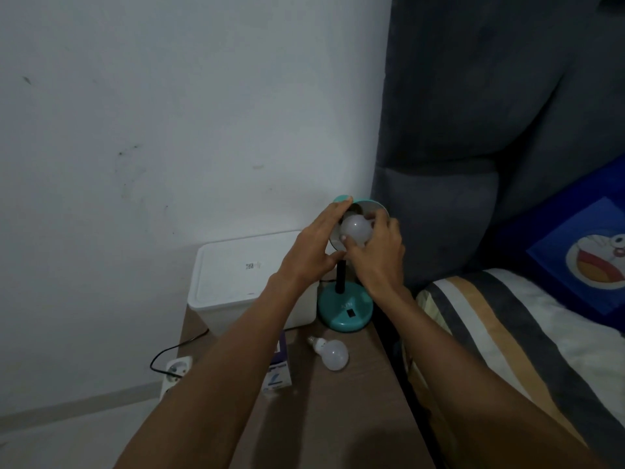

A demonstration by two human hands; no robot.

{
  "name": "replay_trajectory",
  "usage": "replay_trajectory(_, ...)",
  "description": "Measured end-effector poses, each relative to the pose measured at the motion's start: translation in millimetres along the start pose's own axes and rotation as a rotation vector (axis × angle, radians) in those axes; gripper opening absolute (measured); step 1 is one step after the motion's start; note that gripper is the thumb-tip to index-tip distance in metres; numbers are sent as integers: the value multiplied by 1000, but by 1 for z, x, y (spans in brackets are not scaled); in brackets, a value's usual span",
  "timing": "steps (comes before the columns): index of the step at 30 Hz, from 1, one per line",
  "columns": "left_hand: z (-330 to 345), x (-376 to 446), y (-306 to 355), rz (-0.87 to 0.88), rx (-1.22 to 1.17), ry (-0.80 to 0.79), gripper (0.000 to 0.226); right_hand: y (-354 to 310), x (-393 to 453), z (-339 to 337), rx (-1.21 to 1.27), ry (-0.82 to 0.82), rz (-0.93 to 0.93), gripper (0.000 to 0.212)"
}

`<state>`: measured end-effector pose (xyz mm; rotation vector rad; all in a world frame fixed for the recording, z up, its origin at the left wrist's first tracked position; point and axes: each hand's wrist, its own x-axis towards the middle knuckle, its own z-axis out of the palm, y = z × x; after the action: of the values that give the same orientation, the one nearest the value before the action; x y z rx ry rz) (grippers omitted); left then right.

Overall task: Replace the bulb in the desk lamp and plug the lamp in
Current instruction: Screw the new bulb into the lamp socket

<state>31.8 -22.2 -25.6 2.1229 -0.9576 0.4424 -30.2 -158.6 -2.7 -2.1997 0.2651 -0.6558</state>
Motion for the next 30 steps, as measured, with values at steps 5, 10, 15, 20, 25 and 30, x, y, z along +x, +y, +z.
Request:
replay_trajectory(5,-1,-1,1,10,3,2,97,4,6,-3,-24,28,99,54)
replay_trajectory(10,0,0,1,14,1,-4,97,-1,4,-1,-31,10,-71,48)
replay_trajectory(15,-1,0,0,9,-1,8,93,1,7,-1,15,-16,22,54)
replay_trajectory(20,-2,0,0,8,2,5,95,-2,6,-2,-75,45,34,54)
replay_trajectory(25,-2,0,0,9,3,4,95,-3,7,-2,-70,12,-107,39)
replay_trajectory(30,-2,0,0,7,-11,11,95,1,14,-5,-73,-16,23,52)
